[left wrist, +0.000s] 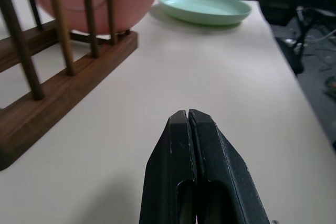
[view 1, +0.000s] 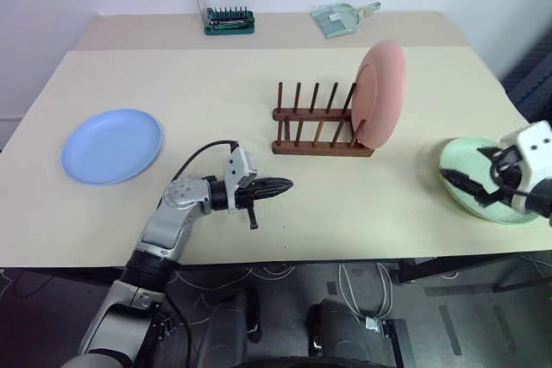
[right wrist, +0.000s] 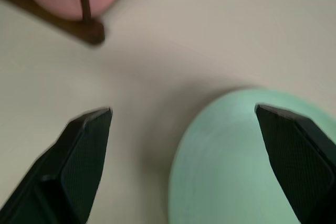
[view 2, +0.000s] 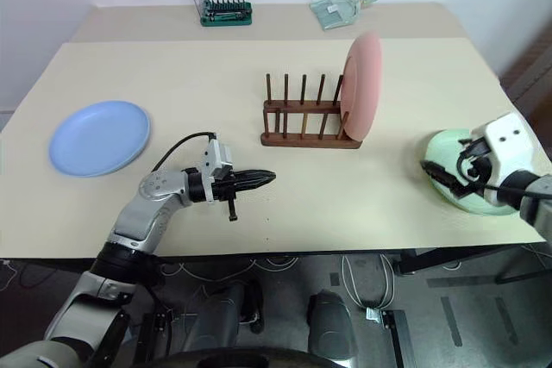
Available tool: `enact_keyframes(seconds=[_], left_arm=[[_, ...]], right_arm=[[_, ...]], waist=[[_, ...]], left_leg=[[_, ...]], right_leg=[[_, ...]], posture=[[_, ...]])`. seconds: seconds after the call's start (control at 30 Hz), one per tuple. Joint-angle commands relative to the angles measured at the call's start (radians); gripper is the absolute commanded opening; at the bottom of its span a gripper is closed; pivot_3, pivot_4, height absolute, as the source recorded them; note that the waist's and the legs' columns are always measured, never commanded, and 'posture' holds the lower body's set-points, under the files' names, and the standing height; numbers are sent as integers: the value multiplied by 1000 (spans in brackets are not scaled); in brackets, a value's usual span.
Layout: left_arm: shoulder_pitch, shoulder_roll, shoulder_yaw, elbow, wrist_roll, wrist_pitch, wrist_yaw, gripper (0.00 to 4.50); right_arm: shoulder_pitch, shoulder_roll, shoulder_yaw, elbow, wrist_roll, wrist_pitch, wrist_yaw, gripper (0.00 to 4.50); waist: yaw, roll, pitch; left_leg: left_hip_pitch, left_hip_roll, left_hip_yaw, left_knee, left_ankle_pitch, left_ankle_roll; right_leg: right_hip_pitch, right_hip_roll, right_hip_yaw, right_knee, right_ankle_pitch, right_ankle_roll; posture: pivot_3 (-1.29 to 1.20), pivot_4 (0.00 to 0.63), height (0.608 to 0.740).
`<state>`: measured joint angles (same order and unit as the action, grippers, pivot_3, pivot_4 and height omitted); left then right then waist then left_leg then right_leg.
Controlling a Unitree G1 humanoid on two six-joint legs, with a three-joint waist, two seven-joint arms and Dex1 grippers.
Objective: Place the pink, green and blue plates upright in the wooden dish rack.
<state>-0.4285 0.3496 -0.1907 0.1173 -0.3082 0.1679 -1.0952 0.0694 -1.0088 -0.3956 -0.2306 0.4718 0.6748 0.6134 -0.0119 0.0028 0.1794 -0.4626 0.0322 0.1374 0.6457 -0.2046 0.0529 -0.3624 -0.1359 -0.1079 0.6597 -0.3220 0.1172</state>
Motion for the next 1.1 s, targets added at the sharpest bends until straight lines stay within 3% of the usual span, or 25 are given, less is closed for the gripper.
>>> enact_keyframes(seconds=[0.03,0.17,0.23,0.37,0.4,0.5,0.63,0.77,0.87,1.1], left_arm=[[-20,-9,-1,-2,-11,-6,-10,0],[-21,-13,-1,-1,-2,-11,-7,0],[-16,-10,3,-6,-4,-9,-5,0],[-6,-6,9,-15,-3,-8,5,0],[-3,-4,10,-17,-3,-8,8,0],[2,0,13,-20,-4,-8,15,0],[2,1,13,-21,-5,-9,21,0],[-3,0,11,-14,-3,-12,21,0],[-9,-3,9,-8,1,-17,23,0],[-12,-7,7,-3,3,-21,26,0]], right_arm=[[14,6,34,-6,-77,-12,-19,4428],[7,20,84,40,-149,-26,-36,4428],[-16,35,109,82,-178,-35,-49,3915],[-42,47,131,113,-214,-52,-45,2190],[-49,48,134,113,-217,-51,-42,1496],[-67,52,139,107,-221,-48,-31,49],[-101,42,135,107,-262,-67,-47,49],[-271,55,116,169,-343,-188,-163,49],[-418,86,88,156,-322,-304,-180,49],[-707,152,76,60,-203,-368,-142,49]], waist=[[1,0,0],[1,0,0],[0,-1,0],[0,0,0],[1,0,0],[0,0,0],[0,-1,0],[-6,1,1],[-7,2,1],[1,2,2]], left_leg=[[0,0,0,0,0,0],[0,0,0,0,2,-3],[0,0,0,0,2,-3],[0,0,0,0,2,-3],[0,0,0,0,2,-3],[0,0,0,0,2,-3],[0,0,0,0,2,-3],[0,0,0,1,2,-4],[0,0,0,0,3,-5],[-2,-1,0,1,4,-5]], right_leg=[[0,0,0,-1,0,0],[0,0,0,-1,0,0],[1,0,0,-1,0,0],[1,0,0,-1,0,0],[1,0,0,-1,0,0],[1,0,0,-1,0,0],[1,0,0,-1,0,0],[0,0,0,-1,0,1],[-1,0,0,0,0,1],[-2,1,0,0,0,1]], posture=[[0,150,736],[0,150,736],[0,150,736],[0,150,736],[0,150,736],[0,150,736],[0,150,736],[0,150,736],[0,150,736],[0,150,736]])
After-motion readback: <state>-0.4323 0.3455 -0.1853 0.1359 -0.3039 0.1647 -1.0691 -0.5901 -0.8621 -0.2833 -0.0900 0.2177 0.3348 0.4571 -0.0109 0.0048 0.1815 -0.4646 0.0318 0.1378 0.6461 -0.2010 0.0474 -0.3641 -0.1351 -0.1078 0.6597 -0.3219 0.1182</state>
